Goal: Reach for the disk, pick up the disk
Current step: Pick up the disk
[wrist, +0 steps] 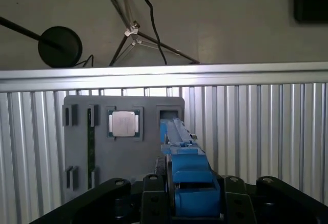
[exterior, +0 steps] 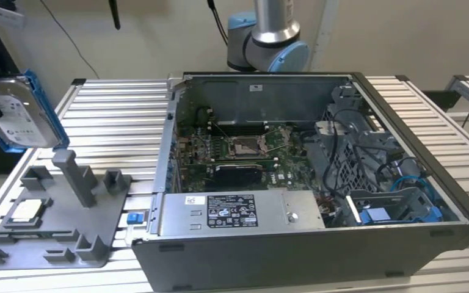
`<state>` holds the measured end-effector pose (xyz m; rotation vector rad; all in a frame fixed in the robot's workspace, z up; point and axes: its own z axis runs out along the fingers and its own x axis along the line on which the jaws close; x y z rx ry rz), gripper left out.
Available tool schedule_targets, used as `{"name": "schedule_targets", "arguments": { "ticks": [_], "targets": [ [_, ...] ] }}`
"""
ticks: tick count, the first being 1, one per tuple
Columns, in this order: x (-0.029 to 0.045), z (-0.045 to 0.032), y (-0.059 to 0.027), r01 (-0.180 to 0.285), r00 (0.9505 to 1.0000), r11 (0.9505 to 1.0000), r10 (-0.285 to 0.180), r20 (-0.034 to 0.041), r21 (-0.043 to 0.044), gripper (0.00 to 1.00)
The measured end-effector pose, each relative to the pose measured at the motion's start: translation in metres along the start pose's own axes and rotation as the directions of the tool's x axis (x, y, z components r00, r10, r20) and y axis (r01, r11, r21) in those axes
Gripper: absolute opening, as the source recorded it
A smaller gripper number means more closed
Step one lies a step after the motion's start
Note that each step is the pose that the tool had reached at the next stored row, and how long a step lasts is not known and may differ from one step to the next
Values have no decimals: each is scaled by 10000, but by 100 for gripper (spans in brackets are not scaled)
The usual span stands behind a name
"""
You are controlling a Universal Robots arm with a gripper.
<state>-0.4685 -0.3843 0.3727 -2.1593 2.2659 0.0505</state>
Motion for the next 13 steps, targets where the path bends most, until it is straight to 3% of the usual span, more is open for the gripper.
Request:
{"name": "schedule_targets", "arguments": {
  "ticks": [13],
  "targets": [
    [-7,-229,4,0,10000,10000,0,0,-1,0]
  ]
}}
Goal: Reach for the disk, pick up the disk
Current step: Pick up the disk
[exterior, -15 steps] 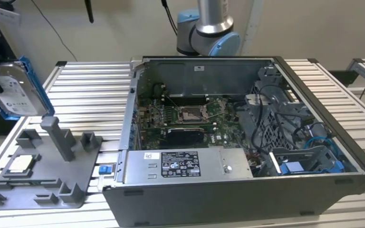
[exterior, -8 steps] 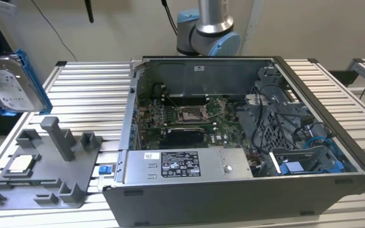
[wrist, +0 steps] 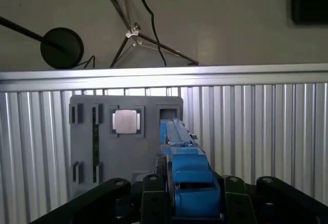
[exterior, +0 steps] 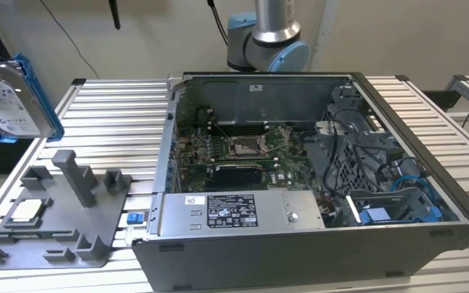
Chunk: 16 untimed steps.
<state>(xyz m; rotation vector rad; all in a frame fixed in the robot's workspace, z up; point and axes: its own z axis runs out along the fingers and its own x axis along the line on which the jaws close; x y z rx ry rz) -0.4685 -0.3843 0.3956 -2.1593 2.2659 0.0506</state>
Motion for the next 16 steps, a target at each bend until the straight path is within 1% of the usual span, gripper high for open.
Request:
{"name": "schedule_targets", "arguments": {
  "ticks": [16],
  "targets": [
    [-7,-242,4,0,10000,10000,0,0,1,0]
  ]
}}
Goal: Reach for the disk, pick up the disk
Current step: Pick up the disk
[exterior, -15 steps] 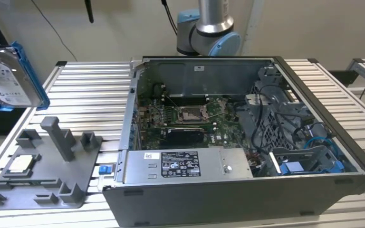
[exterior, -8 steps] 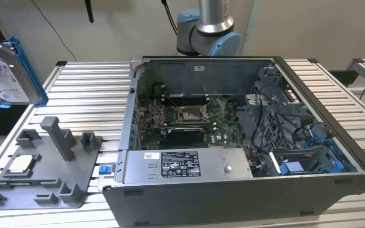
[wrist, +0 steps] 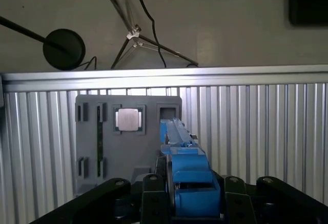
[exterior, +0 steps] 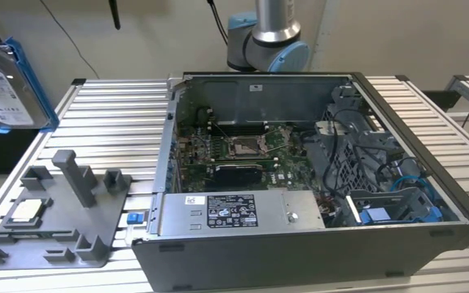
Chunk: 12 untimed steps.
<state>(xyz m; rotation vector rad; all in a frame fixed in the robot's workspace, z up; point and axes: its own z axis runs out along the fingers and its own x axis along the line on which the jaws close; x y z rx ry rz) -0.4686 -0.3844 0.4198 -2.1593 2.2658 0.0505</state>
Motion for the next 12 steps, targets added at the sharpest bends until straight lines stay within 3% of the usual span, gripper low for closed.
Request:
{"name": "schedule_targets", "arguments": {
  "ticks": [12],
  "targets": [
    [-4,-126,2,-1,10000,10000,1,0,0,0]
  ]
}}
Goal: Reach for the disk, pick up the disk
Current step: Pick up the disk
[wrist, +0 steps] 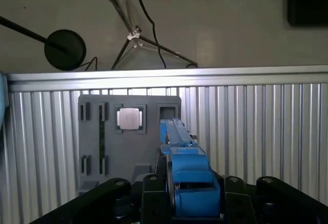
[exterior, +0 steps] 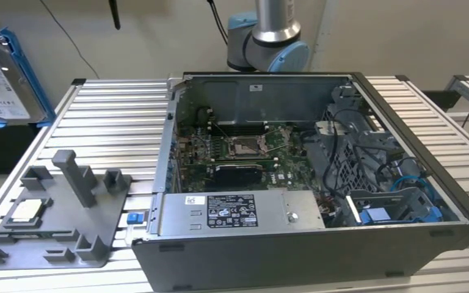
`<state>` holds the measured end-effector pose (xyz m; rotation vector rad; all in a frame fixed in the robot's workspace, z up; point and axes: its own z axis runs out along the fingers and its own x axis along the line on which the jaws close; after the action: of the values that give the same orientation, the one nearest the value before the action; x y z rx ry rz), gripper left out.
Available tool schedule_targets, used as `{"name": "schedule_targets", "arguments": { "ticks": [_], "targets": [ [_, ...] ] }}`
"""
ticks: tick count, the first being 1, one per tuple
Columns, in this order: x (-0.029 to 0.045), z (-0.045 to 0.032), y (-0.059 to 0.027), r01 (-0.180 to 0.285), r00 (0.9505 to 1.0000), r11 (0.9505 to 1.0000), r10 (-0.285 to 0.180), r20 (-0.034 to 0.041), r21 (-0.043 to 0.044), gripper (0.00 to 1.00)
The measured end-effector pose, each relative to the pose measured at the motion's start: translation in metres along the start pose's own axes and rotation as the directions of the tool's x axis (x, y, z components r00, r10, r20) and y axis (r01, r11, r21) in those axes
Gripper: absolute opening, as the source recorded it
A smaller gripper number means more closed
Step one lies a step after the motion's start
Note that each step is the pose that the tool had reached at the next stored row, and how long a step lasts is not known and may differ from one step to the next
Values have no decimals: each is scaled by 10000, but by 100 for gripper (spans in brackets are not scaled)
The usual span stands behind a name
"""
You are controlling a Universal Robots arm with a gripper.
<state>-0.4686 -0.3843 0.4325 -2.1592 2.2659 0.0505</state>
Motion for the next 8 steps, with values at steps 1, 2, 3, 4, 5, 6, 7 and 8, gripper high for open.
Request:
{"name": "schedule_targets", "arguments": {
  "ticks": [1,2,3,4,5,6,7,8],
  "targets": [
    [0,-8,0,0,10000,10000,0,0,0,0],
    [0,-17,0,1,10000,10000,-1,0,1,0],
    [-1,-25,0,0,10000,10000,0,0,1,0],
    [-1,-34,0,0,10000,10000,0,0,0,0],
    [-1,-43,1,1,10000,10000,-1,0,0,0],
    [-1,-52,1,0,10000,10000,0,0,0,0],
    [-2,-62,1,1,10000,10000,-1,0,1,0],
    [-2,-71,1,0,10000,10000,0,1,1,0]
  ]
}}
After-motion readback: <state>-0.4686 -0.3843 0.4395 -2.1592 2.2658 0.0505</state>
